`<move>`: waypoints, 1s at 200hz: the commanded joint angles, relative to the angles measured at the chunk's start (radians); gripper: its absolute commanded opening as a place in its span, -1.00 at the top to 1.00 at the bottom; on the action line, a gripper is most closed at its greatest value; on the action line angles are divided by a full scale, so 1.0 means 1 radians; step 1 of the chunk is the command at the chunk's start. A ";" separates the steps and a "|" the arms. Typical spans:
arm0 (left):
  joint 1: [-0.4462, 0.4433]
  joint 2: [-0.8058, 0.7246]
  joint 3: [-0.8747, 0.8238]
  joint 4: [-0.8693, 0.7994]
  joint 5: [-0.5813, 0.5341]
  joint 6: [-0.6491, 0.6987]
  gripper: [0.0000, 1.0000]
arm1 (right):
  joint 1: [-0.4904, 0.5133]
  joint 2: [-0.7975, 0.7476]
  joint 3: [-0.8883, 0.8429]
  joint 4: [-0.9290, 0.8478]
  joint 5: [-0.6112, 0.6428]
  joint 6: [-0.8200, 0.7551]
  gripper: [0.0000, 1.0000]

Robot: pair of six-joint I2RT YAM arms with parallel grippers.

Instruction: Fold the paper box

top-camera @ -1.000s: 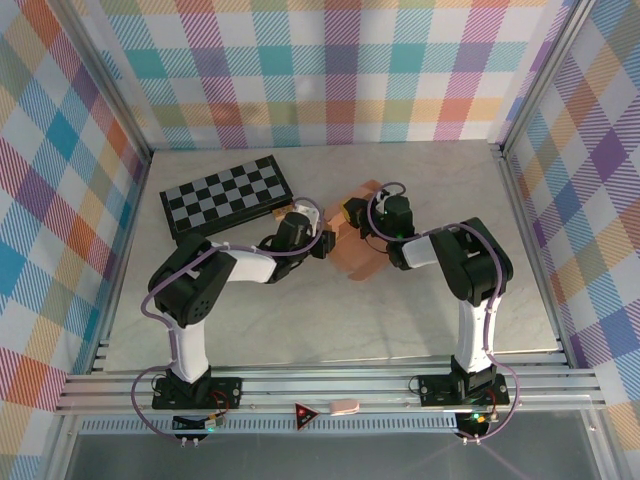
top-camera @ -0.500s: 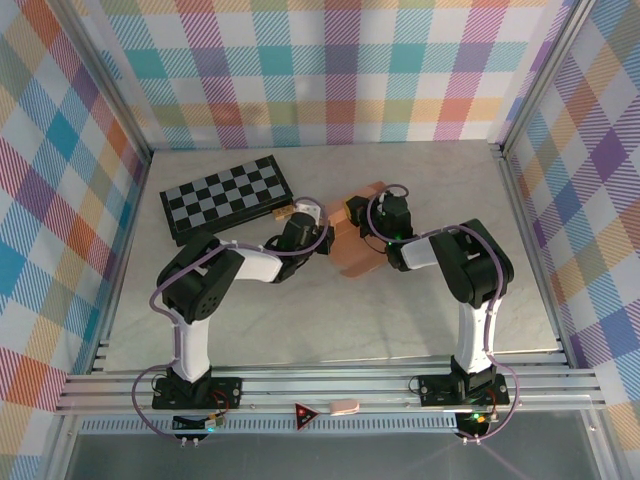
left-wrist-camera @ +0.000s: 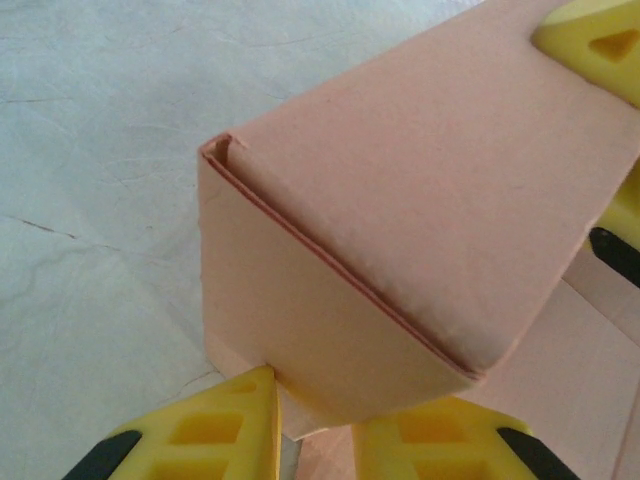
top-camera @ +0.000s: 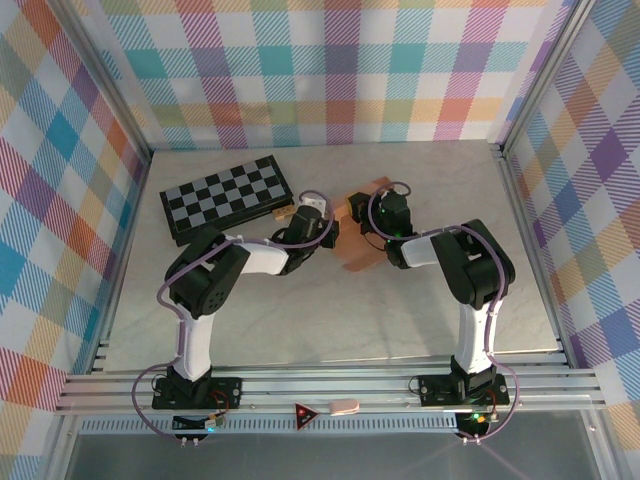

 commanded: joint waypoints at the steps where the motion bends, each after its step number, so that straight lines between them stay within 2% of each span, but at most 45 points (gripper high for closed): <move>1: -0.004 0.023 0.069 0.017 -0.035 0.002 0.54 | 0.060 -0.010 -0.011 -0.099 -0.099 0.035 1.00; 35: -0.004 0.045 0.105 -0.006 -0.058 -0.004 0.59 | 0.065 -0.015 -0.018 -0.108 -0.083 0.052 1.00; 71: -0.003 0.066 0.135 -0.018 -0.057 -0.012 0.76 | 0.067 -0.018 -0.018 -0.117 -0.076 0.071 1.00; 89: -0.003 0.069 0.143 -0.022 -0.061 -0.016 0.91 | 0.068 -0.020 -0.020 -0.123 -0.068 0.086 1.00; 115: -0.003 0.073 0.157 -0.028 -0.074 -0.022 1.00 | 0.078 -0.035 -0.015 -0.156 -0.051 0.099 1.00; 150: -0.005 0.059 0.193 -0.102 -0.119 -0.054 1.00 | 0.089 -0.040 -0.011 -0.188 -0.028 0.125 1.00; 176: -0.006 0.020 0.219 -0.231 -0.188 -0.074 1.00 | 0.086 -0.104 0.001 -0.292 0.006 0.101 0.57; 200: -0.003 -0.044 0.223 -0.348 -0.225 -0.094 1.00 | 0.052 -0.208 0.070 -0.535 -0.013 -0.026 0.12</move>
